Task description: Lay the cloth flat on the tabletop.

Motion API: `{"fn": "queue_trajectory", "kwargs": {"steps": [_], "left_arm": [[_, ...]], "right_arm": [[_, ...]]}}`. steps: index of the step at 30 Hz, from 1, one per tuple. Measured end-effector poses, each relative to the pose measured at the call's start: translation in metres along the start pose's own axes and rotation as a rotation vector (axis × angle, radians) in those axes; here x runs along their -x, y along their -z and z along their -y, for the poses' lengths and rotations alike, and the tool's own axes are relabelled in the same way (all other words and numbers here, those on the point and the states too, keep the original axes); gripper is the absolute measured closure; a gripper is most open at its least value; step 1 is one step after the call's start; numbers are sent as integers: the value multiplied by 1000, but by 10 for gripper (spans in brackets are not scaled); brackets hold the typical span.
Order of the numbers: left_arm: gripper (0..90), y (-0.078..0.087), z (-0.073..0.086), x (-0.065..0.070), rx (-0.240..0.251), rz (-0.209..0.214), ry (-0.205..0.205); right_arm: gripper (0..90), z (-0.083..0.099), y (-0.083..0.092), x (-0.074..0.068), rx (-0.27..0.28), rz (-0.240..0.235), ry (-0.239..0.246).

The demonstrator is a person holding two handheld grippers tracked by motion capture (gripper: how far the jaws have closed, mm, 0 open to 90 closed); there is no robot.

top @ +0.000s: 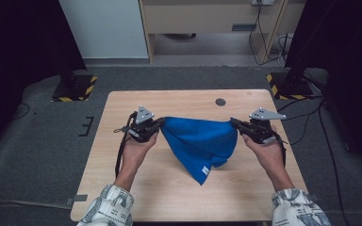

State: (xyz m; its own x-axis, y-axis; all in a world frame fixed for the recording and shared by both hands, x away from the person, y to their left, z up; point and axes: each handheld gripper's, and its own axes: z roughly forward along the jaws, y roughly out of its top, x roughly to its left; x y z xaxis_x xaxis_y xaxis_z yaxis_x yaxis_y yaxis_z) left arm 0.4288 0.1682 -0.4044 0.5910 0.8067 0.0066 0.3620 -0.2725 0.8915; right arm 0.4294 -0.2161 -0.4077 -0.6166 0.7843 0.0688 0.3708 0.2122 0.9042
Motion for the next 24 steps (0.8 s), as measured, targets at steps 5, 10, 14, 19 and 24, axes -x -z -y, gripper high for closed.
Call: {"fn": "queue_trajectory", "kwargs": {"steps": [5,10,14,19,24], "left_arm": [[883,9,-6,-2,7,-10,-3],[883,14,-11,-3,13,-11,-6],[883,14,-12,-3,12,-8,-13],[883,12,-11,-2,4,-6,-13],[883,15,-12,-3,13,-5,-12]], "right_arm": [[879,-10,4,-4,7,2,11],[879,-17,5,-5,10,0,21],[879,-19,3,-7,7,-3,24],[879,-20,1,-7,4,-4,28],[879,-21,2,-9,-4,4,52]]}}
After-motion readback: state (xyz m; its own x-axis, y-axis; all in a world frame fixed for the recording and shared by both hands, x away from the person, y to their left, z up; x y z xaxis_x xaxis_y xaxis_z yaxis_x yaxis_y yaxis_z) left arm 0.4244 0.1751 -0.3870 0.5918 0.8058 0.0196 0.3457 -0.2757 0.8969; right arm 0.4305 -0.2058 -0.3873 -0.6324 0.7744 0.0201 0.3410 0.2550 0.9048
